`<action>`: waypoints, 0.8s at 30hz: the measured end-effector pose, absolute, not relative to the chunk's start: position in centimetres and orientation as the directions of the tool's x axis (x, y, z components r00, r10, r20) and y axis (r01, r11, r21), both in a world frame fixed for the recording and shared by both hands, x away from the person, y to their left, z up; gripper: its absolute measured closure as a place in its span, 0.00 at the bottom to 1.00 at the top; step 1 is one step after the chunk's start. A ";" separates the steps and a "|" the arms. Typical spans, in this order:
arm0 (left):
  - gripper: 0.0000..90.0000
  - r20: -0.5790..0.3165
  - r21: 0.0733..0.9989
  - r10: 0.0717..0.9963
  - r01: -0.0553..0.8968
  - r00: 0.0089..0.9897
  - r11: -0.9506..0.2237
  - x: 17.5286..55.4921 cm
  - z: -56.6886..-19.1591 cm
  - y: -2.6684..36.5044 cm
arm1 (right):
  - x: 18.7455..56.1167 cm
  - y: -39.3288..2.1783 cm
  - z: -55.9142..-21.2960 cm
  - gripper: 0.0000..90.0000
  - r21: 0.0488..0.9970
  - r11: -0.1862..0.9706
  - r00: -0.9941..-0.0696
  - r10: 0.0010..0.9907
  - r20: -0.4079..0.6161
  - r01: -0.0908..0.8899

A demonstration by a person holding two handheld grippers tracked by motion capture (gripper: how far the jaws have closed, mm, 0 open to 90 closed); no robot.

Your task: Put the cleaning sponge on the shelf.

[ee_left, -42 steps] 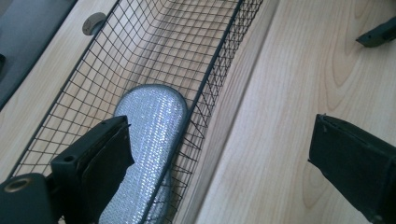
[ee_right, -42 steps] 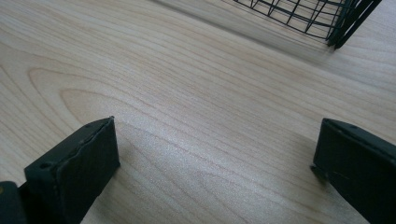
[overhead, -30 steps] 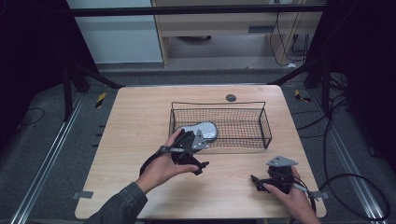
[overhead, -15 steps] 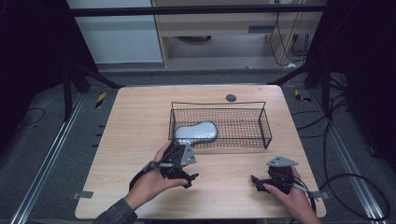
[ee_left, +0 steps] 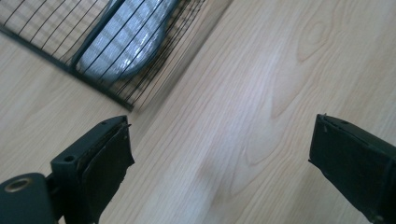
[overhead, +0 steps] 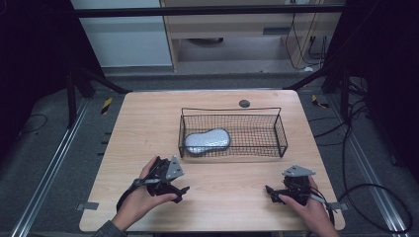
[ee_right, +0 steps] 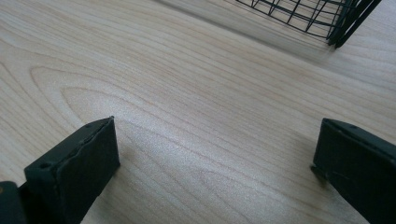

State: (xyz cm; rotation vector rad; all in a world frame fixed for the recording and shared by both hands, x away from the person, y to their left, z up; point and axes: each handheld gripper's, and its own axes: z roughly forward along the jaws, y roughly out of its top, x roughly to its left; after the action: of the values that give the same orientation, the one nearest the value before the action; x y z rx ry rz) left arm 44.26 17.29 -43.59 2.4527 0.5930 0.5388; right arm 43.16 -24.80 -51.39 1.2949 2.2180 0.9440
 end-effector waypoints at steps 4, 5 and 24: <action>0.06 0.236 0.590 0.546 0.328 0.804 -0.738 44.8 -44.0 18.7 | 43.2 -24.8 -51.4 0.00 0.723 0.341 -0.489 0.873 -0.005 0.601; 0.06 0.236 0.592 0.557 0.337 0.796 -0.732 45.0 -44.1 19.0 | 43.2 -24.8 -51.4 0.00 0.723 0.340 -0.488 0.873 -0.005 0.601; 0.05 0.176 0.579 0.685 0.488 0.707 -0.653 48.2 -47.3 23.8 | 43.1 -24.8 -51.4 0.00 0.723 0.343 -0.490 0.872 -0.007 0.600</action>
State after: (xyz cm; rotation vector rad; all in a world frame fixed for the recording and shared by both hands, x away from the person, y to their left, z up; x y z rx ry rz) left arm 48.20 23.81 -47.32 2.4135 0.8968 0.5261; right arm 43.15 -24.82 -51.39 1.2939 2.2190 0.9425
